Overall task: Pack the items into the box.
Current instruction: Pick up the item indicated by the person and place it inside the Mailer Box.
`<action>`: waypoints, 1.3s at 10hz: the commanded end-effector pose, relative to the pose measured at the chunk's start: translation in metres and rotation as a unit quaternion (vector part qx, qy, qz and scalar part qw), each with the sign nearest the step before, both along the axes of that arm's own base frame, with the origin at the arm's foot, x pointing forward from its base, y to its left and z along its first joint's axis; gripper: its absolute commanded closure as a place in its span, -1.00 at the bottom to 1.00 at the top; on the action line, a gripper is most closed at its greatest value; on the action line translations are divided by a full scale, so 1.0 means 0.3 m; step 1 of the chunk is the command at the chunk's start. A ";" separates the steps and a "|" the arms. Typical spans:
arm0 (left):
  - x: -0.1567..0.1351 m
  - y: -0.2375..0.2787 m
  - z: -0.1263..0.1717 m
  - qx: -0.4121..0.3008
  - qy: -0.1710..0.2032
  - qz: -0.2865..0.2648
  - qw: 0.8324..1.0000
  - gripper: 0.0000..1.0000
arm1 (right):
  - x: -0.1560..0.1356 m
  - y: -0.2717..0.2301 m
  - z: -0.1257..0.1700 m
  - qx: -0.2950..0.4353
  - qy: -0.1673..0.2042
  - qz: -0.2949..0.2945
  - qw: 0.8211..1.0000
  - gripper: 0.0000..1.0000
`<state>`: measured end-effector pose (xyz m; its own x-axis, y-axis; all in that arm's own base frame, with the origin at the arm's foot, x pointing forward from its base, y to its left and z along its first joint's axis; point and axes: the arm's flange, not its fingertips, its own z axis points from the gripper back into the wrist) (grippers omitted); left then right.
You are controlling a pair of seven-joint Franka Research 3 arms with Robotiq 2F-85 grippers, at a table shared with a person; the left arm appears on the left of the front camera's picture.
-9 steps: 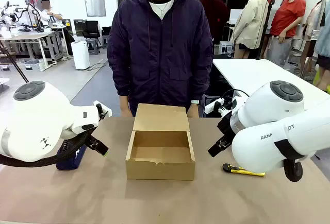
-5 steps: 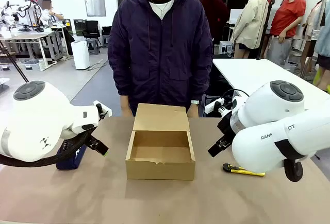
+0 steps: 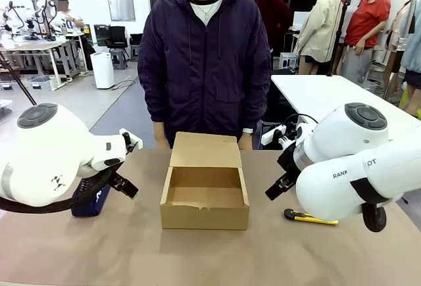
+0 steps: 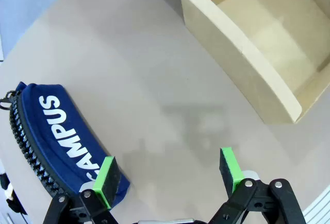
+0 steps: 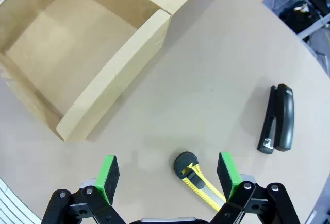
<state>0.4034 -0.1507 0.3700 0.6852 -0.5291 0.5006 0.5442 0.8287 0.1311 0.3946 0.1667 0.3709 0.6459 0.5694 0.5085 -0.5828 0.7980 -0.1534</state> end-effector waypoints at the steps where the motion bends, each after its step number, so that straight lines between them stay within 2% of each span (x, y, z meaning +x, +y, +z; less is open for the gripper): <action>1: 0.000 0.000 0.000 0.000 0.000 0.000 1.000 -1.00 | 0.000 0.000 0.000 0.000 0.000 0.000 1.000 -1.00; 3: 0.000 0.000 0.000 0.000 0.000 0.000 1.000 -1.00 | 0.000 0.000 0.000 0.000 0.000 0.000 1.000 -1.00; 4: -0.029 0.006 0.064 -0.022 0.074 -0.024 0.997 -1.00 | -0.019 0.000 0.045 0.031 0.067 0.027 0.997 -1.00; 5: -0.086 -0.001 0.185 -0.041 0.157 -0.010 0.987 -1.00 | -0.040 -0.054 0.131 0.056 0.143 0.057 0.986 -1.00; 6: -0.145 0.001 0.318 -0.074 0.218 0.073 0.970 -1.00 | -0.077 -0.103 0.234 0.135 0.173 0.070 0.973 -1.00; 7: -0.188 0.047 0.425 -0.135 0.234 0.051 0.961 -1.00 | -0.100 -0.151 0.346 0.197 0.205 0.019 0.958 -1.00; 8: -0.224 0.140 0.530 -0.214 0.272 0.001 0.938 -1.00 | -0.141 -0.236 0.450 0.275 0.227 0.045 0.933 -1.00; 9: -0.260 0.263 0.620 -0.300 0.282 -0.026 0.911 -1.00 | -0.177 -0.360 0.542 0.367 0.235 0.044 0.899 -1.00; 10: -0.296 0.440 0.691 -0.413 0.258 -0.013 0.873 -1.00 | -0.211 -0.544 0.616 0.442 0.218 0.030 0.870 -1.00; 11: -0.351 0.644 0.718 -0.506 0.205 0.035 0.837 -1.00 | -0.257 -0.714 0.644 0.502 0.181 -0.030 0.845 -1.00; 12: -0.410 0.831 0.695 -0.566 0.176 0.067 0.803 -1.00 | -0.298 -0.870 0.630 0.554 0.150 -0.098 0.813 -1.00; 13: -0.466 0.972 0.638 -0.602 0.158 0.094 0.777 -1.00 | -0.321 -1.004 0.586 0.590 0.135 -0.148 0.783 -1.00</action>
<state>0.2523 0.1240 0.5916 0.9214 0.1159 0.3709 0.2928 0.4205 -0.8587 0.2884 -0.1241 0.5716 0.8725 -0.2047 0.4436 -0.3231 0.4393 0.8383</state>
